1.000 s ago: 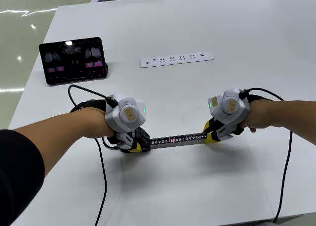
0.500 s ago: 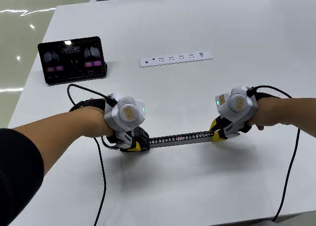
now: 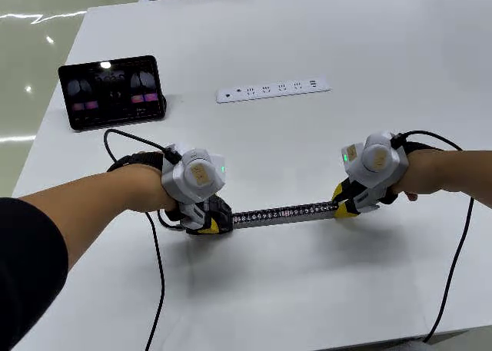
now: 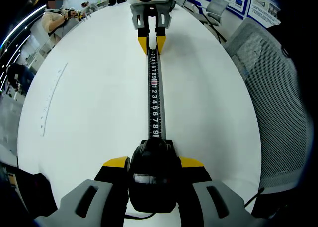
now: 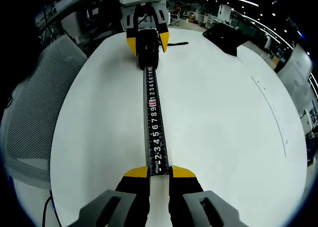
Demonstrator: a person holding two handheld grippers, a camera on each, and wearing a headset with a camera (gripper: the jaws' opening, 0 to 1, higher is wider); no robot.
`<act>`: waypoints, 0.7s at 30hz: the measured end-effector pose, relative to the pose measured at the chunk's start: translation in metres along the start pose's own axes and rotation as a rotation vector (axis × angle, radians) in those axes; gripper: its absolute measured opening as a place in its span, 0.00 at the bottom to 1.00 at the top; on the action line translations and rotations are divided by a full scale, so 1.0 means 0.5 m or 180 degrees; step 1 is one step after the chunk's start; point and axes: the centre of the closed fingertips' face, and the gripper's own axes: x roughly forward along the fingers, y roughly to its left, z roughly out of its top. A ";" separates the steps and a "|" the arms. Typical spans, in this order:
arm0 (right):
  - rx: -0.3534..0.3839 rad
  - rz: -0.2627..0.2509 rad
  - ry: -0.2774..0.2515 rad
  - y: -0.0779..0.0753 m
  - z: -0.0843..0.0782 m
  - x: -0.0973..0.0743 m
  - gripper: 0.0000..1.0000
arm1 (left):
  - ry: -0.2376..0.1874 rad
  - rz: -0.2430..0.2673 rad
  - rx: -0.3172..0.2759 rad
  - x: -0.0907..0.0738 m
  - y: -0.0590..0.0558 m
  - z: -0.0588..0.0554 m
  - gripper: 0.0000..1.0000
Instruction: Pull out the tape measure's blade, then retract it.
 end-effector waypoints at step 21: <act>0.0019 -0.0014 0.0028 -0.001 -0.019 -0.011 0.10 | -0.0007 0.0003 0.0001 0.001 -0.001 0.003 0.31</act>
